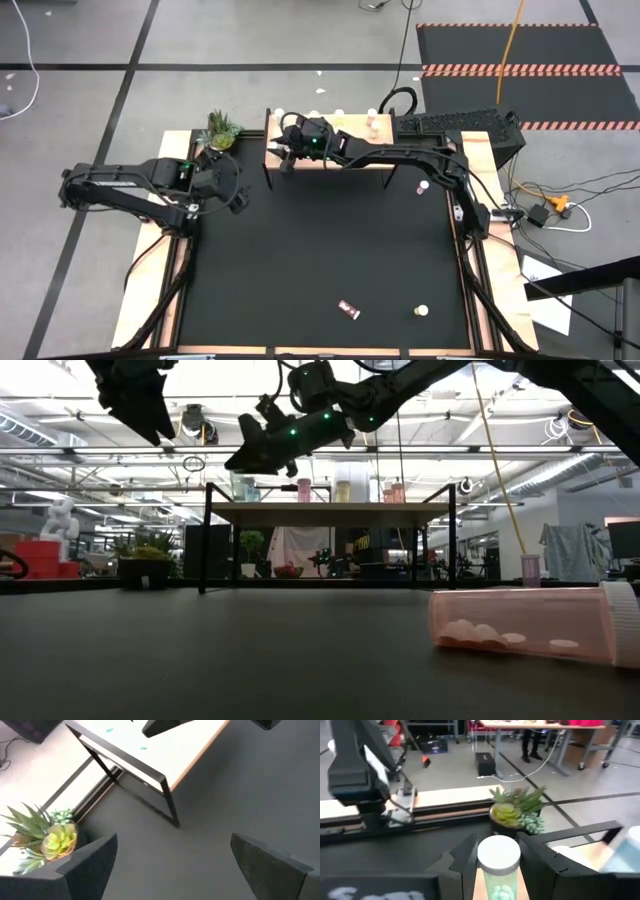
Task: Pick and place medicine bottles onto shelf by color
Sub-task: Put the blue pill bottle aligned with the other blue pill bottles on the shelf, then put the violet pill bottle aligned with the other violet pill bottles on the shelf
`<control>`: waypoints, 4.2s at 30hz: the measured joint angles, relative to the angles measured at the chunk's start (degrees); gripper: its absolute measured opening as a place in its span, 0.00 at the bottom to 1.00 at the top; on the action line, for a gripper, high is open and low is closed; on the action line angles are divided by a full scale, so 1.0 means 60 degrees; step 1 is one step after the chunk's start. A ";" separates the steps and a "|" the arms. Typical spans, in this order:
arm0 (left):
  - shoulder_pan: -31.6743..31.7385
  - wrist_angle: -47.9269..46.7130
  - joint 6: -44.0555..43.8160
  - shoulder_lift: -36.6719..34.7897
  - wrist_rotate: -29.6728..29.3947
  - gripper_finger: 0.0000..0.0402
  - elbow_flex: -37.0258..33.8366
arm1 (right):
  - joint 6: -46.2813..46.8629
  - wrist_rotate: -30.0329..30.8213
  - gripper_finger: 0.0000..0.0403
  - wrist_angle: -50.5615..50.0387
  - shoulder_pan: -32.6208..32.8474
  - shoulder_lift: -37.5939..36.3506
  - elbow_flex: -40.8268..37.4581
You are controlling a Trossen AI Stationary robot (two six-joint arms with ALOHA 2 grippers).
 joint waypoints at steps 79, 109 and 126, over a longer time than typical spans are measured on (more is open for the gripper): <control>0.0824 0.4161 0.2046 -0.0486 0.0014 0.97 -0.0433 | 0.2733 0.2512 0.44 -0.4694 -0.0101 -0.8966 -0.6368; 0.0494 0.3915 0.1200 0.0959 0.1585 0.97 -0.0448 | 0.6468 0.4523 0.71 -0.9595 0.0263 -1.2414 -1.1388; 0.0971 0.3863 0.1774 0.0948 0.1566 0.97 -0.0448 | 0.8275 0.4148 0.67 -0.9429 -0.1204 -1.1843 -1.1373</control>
